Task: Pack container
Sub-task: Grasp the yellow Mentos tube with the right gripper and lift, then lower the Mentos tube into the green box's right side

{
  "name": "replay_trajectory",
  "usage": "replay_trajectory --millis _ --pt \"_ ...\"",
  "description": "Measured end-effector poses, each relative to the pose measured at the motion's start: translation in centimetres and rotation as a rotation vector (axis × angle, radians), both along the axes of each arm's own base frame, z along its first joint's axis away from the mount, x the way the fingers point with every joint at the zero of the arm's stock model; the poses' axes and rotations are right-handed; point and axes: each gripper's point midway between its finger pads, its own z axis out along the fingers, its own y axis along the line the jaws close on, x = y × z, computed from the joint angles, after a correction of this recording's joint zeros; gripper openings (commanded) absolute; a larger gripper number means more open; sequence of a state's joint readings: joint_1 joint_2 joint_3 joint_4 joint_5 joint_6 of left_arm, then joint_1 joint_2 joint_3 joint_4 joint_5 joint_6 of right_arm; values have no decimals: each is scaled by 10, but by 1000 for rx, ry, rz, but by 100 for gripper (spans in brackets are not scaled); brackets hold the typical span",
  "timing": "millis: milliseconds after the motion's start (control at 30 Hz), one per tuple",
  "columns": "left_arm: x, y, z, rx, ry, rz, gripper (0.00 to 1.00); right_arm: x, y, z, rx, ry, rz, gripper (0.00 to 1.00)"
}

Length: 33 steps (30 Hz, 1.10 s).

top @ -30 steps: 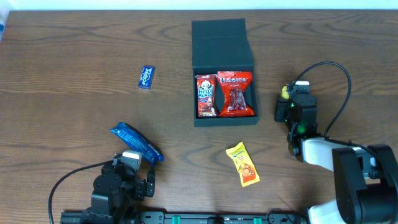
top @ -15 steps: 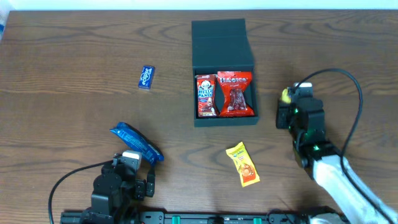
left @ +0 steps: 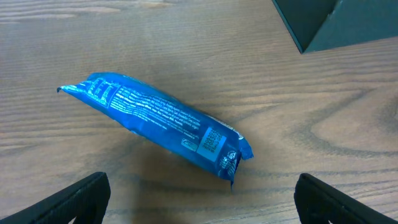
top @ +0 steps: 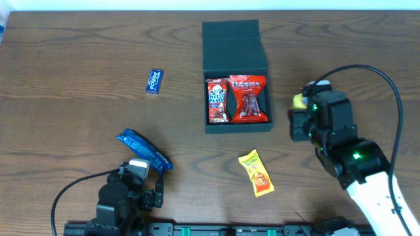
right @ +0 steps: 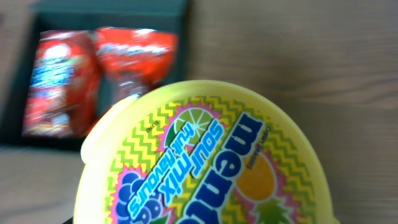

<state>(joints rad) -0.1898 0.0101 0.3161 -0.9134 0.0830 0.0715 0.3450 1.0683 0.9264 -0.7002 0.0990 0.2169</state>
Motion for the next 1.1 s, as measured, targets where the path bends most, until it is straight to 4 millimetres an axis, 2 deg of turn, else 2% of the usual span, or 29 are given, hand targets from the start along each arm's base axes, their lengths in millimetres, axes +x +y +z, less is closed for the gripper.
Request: replay_trajectory --millis 133,300,400,533,667,900,1100 --pt "0 0 0 0 0 0 95 -16 35 12 92 87 40 2" --pt "0 0 0 0 0 0 95 -32 70 4 148 283 37 2" --pt "0 0 0 0 0 0 95 -32 87 -7 161 417 24 1" --pt "0 0 0 0 0 0 95 -16 103 -18 148 538 -4 1" --pt "0 0 0 0 0 0 96 -5 103 -25 135 615 -34 1" --pt "0 0 0 0 0 0 95 22 81 -47 135 698 -67 1" --pt "0 0 0 0 0 0 96 34 83 -71 124 751 -5 1"
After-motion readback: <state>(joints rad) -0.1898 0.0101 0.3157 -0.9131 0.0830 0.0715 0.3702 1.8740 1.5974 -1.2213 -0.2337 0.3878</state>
